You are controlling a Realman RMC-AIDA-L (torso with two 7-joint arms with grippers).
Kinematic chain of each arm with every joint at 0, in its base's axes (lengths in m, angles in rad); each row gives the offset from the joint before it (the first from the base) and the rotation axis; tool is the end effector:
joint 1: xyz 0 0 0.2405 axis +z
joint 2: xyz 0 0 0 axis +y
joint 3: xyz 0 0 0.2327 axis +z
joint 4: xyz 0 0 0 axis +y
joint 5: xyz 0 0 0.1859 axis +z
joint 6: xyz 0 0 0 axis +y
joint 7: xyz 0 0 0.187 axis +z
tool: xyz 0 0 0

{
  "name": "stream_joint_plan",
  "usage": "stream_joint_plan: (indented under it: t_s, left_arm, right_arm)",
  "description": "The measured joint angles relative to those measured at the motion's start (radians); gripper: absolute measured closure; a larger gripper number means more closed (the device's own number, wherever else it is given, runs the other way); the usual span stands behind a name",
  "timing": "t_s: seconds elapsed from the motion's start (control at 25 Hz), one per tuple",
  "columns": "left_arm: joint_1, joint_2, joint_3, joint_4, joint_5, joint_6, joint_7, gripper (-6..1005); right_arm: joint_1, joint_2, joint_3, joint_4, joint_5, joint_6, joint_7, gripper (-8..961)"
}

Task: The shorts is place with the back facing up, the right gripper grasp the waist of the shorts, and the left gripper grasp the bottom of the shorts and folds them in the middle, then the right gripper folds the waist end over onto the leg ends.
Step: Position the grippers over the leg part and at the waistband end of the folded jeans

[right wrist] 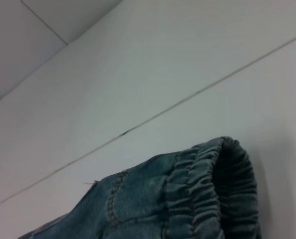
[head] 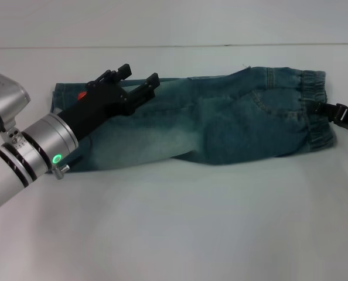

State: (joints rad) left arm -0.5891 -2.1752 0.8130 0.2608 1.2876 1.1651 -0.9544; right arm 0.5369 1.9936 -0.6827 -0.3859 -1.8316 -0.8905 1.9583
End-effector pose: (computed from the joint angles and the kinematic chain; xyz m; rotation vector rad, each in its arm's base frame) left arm -0.1938 0.3649 -0.0618 -2.1646 -0.7427 -1.0091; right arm 0.3229 0.3774 -0.0007 -1.7804 1.6072 0.6666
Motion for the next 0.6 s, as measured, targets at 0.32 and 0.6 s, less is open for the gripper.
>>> stream_joint_plan:
  t_s: [0.32, 0.6]
  left_arm:
    - [0.000, 0.000, -0.001, -0.008, -0.004, 0.016, 0.036, 218]
    - [-0.002, 0.000, -0.012, -0.118, -0.105, 0.095, 0.315, 279]
  right_arm:
    - [-0.004, 0.003, -0.008, -0.024, 0.000, -0.082, -0.062, 517]
    - [-0.020, 0.011, -0.002, -0.076, 0.002, -0.156, -0.061, 774]
